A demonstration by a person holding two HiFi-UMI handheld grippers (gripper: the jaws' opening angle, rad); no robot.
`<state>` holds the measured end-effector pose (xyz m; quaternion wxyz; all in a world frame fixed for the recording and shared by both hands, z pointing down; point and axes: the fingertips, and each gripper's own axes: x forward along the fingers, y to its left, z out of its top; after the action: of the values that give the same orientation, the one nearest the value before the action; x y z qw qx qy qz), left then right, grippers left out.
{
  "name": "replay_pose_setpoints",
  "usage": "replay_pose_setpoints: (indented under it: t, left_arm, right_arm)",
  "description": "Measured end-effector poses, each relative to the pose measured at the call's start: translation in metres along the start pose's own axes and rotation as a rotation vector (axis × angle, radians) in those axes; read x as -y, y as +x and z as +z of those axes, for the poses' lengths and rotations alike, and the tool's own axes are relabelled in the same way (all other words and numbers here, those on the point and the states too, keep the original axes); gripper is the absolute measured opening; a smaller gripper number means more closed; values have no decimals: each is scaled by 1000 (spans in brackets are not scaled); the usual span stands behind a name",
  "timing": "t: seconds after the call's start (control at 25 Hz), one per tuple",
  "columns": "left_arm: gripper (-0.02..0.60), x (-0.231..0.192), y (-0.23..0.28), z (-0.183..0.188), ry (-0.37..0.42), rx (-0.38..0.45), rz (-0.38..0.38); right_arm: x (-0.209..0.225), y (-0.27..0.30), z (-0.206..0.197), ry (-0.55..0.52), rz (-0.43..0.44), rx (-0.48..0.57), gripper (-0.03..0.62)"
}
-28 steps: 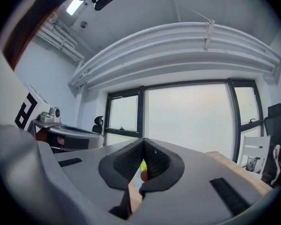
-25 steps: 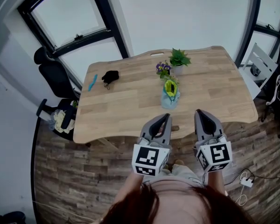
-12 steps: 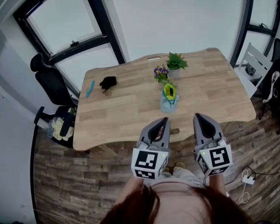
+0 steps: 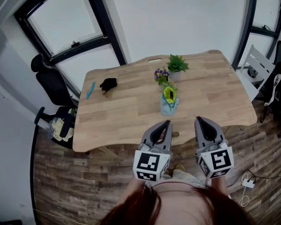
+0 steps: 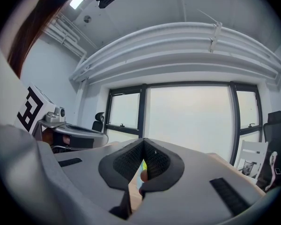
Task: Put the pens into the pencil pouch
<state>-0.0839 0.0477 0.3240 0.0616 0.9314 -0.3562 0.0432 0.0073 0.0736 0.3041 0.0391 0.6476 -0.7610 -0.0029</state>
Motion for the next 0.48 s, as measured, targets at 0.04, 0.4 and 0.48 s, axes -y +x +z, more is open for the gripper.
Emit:
replay_pose_setpoints:
  t: [0.04,0.4,0.48]
  left_arm:
    - [3,0,1,0,-1,0,0]
    - [3,10,16,0,4,-5,-14]
    - [3,12,19,0,2,-4,-18]
  right_arm:
    - [1,0,0,-2,3,-1,0]
    - [15,0,-1,-20,7,-10,0]
    - [19,0,-2,-18,5,-12,0]
